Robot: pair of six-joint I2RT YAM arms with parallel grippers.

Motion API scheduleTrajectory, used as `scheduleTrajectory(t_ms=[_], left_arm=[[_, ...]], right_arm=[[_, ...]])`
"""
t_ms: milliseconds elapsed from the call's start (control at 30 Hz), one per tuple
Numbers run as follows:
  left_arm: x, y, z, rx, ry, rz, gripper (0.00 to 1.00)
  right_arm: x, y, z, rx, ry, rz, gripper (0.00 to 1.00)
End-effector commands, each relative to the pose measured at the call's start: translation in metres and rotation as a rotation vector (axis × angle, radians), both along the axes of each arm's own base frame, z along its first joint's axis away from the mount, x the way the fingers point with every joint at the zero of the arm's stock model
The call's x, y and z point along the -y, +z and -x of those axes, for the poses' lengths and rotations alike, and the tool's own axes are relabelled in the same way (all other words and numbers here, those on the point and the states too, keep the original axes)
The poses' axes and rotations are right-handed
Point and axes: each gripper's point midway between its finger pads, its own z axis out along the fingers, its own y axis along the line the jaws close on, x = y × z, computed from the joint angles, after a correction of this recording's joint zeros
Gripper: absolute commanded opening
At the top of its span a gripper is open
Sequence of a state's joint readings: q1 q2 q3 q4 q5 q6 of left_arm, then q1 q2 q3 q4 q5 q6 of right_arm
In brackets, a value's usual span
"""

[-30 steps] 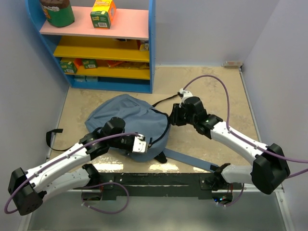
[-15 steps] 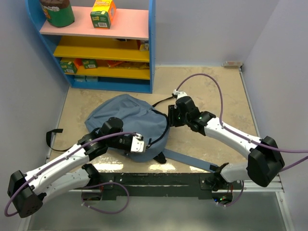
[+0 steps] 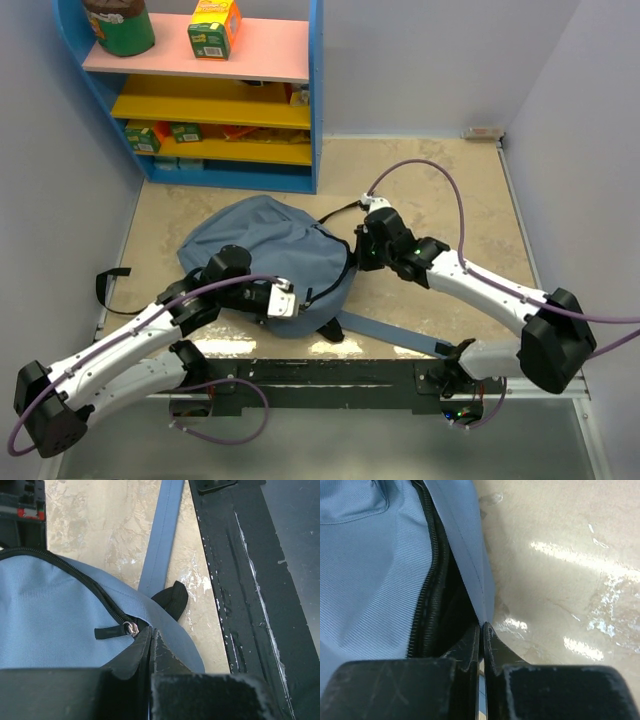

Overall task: Pack the student bag
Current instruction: Adjust the student bag at the center of the board.

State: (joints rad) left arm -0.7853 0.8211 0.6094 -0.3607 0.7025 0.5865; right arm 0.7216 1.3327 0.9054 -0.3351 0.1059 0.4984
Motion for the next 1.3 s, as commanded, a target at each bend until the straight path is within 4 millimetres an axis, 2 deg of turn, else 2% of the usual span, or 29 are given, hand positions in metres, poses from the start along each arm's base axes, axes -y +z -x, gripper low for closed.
scheduleTrajectory(t_ms=[0,200,300,400,533,667,700,767,800,867,900,933,967,1000,1033,1067,1133,1167,1267], left_arm=[[0.004,0.018,0.002,0.049,-0.033,0.066,0.00],[-0.001,0.018,-0.001,0.047,-0.012,0.067,0.00],[-0.006,0.015,-0.003,0.045,0.008,0.063,0.00],[-0.010,0.014,-0.006,0.040,0.029,0.071,0.00],[-0.015,0.018,-0.013,0.051,0.062,0.085,0.00],[-0.019,0.018,-0.016,0.054,0.078,0.082,0.00],[-0.020,0.018,-0.017,0.054,0.081,0.083,0.00],[-0.020,0.017,-0.015,0.050,0.075,0.083,0.00],[-0.020,0.018,-0.016,0.050,0.073,0.084,0.00],[-0.020,0.017,-0.013,0.045,0.060,0.078,0.00],[-0.020,0.018,-0.013,0.044,0.059,0.079,0.00],[-0.020,0.018,-0.013,0.041,0.058,0.078,0.00],[-0.020,0.019,-0.013,0.045,0.057,0.079,0.00],[-0.020,0.019,-0.013,0.046,0.057,0.080,0.00],[-0.020,0.020,-0.013,0.046,0.057,0.079,0.00],[-0.020,0.020,-0.013,0.047,0.055,0.081,0.00],[-0.019,0.020,-0.013,0.052,0.050,0.081,0.00],[-0.019,0.022,-0.013,0.054,0.050,0.083,0.00],[-0.019,0.020,-0.013,0.051,0.049,0.082,0.00]], right_arm=[[0.025,0.006,0.009,0.026,-0.061,0.001,0.00],[0.046,-0.010,0.025,-0.014,-0.093,-0.009,0.00],[0.047,-0.001,0.031,0.014,-0.085,-0.063,0.00],[0.041,0.018,0.034,0.033,-0.064,-0.129,0.00],[0.043,0.025,0.042,0.023,-0.043,-0.126,0.00],[0.037,0.056,0.052,0.093,-0.015,-0.262,0.00],[0.034,0.073,0.053,0.141,0.002,-0.320,0.00],[0.032,0.082,0.057,0.159,0.007,-0.371,0.00],[0.032,0.094,0.058,0.197,0.015,-0.408,0.00],[0.030,0.098,0.060,0.198,0.004,-0.444,0.00],[0.033,0.095,0.059,0.189,-0.014,-0.436,0.05],[0.033,0.084,0.056,0.153,-0.039,-0.404,0.13],[0.035,0.088,0.052,0.146,-0.053,-0.386,0.20],[0.039,0.078,0.054,0.108,-0.066,-0.332,0.21],[0.040,0.076,0.050,0.103,-0.065,-0.292,0.24],[0.040,0.091,0.046,0.132,-0.065,-0.292,0.36],[0.043,0.104,0.042,0.167,-0.063,-0.277,0.51],[0.041,0.117,0.042,0.189,-0.046,-0.294,0.61],[0.024,0.123,0.053,0.172,0.054,-0.355,0.68]])
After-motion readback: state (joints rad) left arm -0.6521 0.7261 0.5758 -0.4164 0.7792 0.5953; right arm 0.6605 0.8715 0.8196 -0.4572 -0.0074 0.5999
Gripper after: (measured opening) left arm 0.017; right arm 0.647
